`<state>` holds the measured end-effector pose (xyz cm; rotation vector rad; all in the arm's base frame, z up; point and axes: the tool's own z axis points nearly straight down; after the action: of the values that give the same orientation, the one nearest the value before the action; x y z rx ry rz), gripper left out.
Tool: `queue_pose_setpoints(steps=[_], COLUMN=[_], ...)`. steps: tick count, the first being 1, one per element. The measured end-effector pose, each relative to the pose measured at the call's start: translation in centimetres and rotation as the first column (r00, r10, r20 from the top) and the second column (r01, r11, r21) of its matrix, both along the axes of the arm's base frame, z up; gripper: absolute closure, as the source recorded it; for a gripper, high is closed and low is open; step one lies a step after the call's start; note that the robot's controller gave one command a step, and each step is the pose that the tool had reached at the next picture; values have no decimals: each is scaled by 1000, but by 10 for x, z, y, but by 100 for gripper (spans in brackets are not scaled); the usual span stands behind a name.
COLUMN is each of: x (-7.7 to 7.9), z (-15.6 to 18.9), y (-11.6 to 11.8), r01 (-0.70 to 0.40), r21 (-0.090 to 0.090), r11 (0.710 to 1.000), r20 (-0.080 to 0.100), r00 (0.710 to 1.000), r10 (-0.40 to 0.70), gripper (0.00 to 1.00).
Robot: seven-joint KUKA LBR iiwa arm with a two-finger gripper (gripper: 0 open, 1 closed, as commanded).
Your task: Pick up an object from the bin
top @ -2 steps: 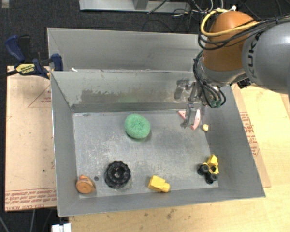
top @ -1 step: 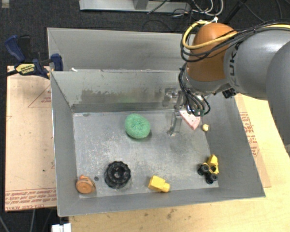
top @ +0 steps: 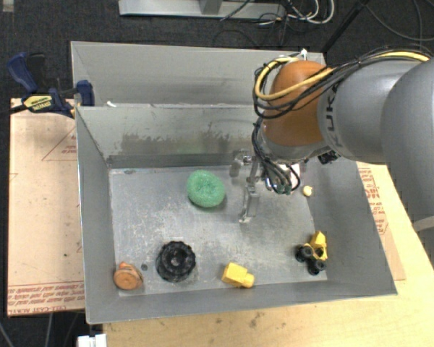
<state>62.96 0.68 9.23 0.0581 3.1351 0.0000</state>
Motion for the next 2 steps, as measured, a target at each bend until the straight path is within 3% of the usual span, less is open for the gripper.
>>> queue_pose_setpoints(steps=[1, 2], x=[2, 6], z=[-20, -16], y=[25, 41], r01=[127, 343], r21=[2, 2], r11=[992, 939], r20=[-6, -4], r00=[992, 939], r10=[-127, -343], gripper=[0, 0])
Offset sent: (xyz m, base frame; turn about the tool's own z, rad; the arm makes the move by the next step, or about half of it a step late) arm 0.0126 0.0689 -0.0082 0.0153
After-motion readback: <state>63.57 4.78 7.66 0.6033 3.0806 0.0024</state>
